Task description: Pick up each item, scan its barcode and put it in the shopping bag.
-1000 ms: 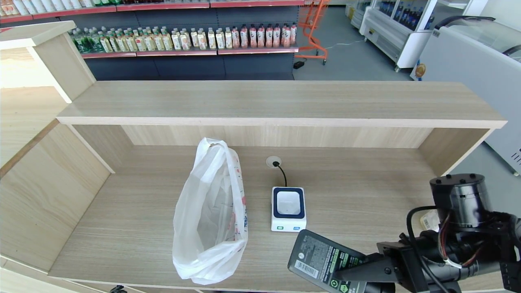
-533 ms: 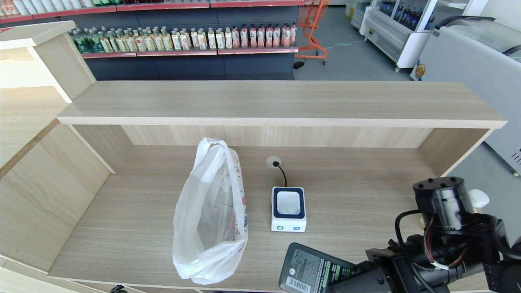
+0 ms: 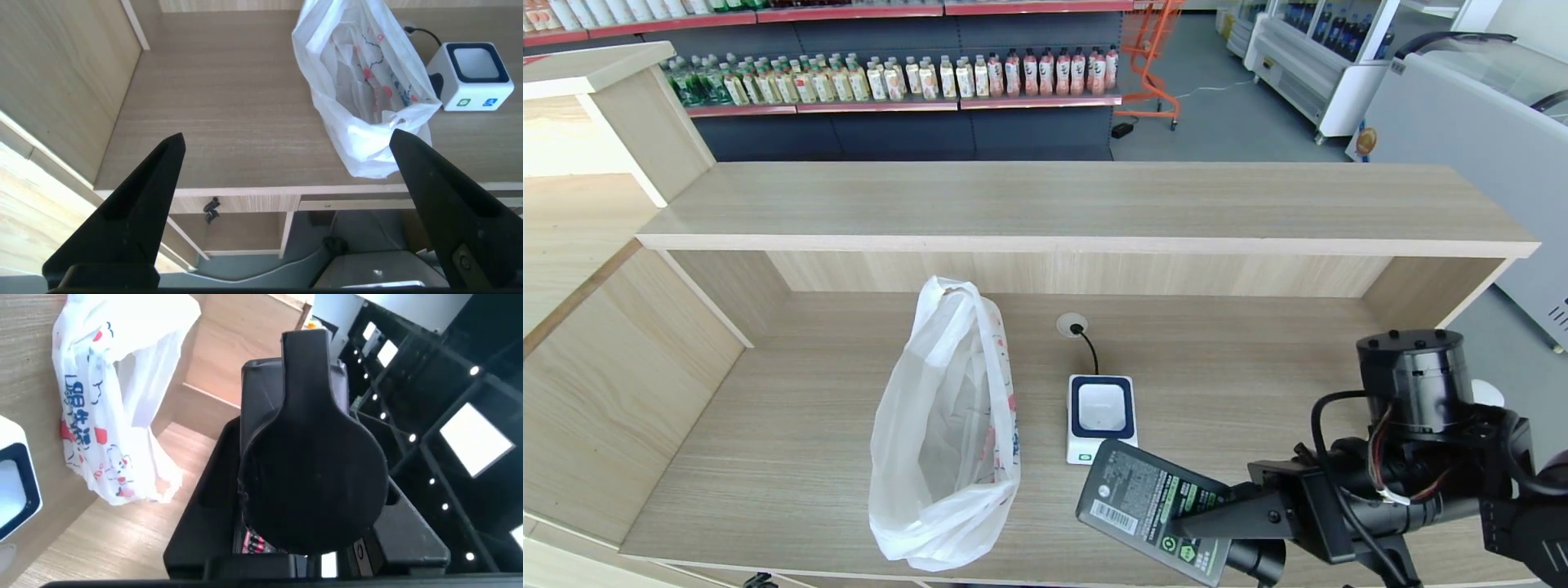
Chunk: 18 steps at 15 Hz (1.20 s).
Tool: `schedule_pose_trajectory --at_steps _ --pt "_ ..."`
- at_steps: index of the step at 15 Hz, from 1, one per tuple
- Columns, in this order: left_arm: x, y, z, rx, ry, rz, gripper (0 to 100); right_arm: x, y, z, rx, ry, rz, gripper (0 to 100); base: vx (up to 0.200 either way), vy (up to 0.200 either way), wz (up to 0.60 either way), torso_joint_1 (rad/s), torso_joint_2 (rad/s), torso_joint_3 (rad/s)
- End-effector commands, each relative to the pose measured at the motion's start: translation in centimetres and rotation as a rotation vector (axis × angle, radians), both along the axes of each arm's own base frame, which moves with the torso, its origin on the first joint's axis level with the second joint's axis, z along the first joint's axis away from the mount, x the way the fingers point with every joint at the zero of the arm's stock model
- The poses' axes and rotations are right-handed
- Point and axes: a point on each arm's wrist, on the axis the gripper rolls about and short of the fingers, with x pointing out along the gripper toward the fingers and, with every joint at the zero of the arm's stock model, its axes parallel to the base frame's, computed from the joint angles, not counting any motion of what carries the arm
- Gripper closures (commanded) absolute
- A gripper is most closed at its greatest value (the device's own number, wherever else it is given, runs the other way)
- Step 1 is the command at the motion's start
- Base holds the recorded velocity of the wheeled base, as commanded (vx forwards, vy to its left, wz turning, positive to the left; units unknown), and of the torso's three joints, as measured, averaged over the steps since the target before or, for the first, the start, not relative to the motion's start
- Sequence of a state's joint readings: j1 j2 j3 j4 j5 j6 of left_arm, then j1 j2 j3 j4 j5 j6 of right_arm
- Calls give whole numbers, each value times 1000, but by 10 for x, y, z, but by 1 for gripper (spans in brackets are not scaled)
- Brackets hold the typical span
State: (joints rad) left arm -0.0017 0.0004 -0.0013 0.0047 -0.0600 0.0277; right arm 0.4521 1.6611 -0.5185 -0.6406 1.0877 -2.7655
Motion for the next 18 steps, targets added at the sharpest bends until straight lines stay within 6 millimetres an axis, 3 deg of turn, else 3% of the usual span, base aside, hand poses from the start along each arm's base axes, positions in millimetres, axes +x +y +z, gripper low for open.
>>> schedule_pose_trajectory --at_steps 1,7,9,10,11,12,14,15,16,18 --pt "0 0 0 0 -1 0 0 4 3 -2 4 5 -1 100 0 0 0 0 0 0" --pt "0 0 0 0 -1 0 0 5 5 0 17 -18 4 100 0 0 0 0 0 0" --pt "0 0 0 0 1 0 0 -3 0 19 49 78 -31 100 0 0 0 0 0 0" --pt "0 0 0 0 -1 0 0 -18 -11 49 107 152 -83 100 0 0 0 0 0 0" --pt "0 0 0 0 -1 0 0 -23 -21 67 144 186 -156 100 0 0 0 0 0 0" --pt "0 0 0 0 1 0 0 -28 -48 85 226 313 -417 100 0 0 0 0 0 0" --pt "0 0 0 0 1 0 0 -47 -74 96 400 591 -673 100 0 0 0 0 0 0" --pt "0 0 0 0 -1 0 0 -55 -84 88 435 693 -729 100 0 0 0 0 0 0" --pt "0 0 0 0 -1 0 0 -57 -90 86 456 724 -759 100 0 0 0 0 0 0" --pt "0 0 0 0 -1 0 0 -53 -111 78 581 987 -900 100 0 0 0 0 0 0"
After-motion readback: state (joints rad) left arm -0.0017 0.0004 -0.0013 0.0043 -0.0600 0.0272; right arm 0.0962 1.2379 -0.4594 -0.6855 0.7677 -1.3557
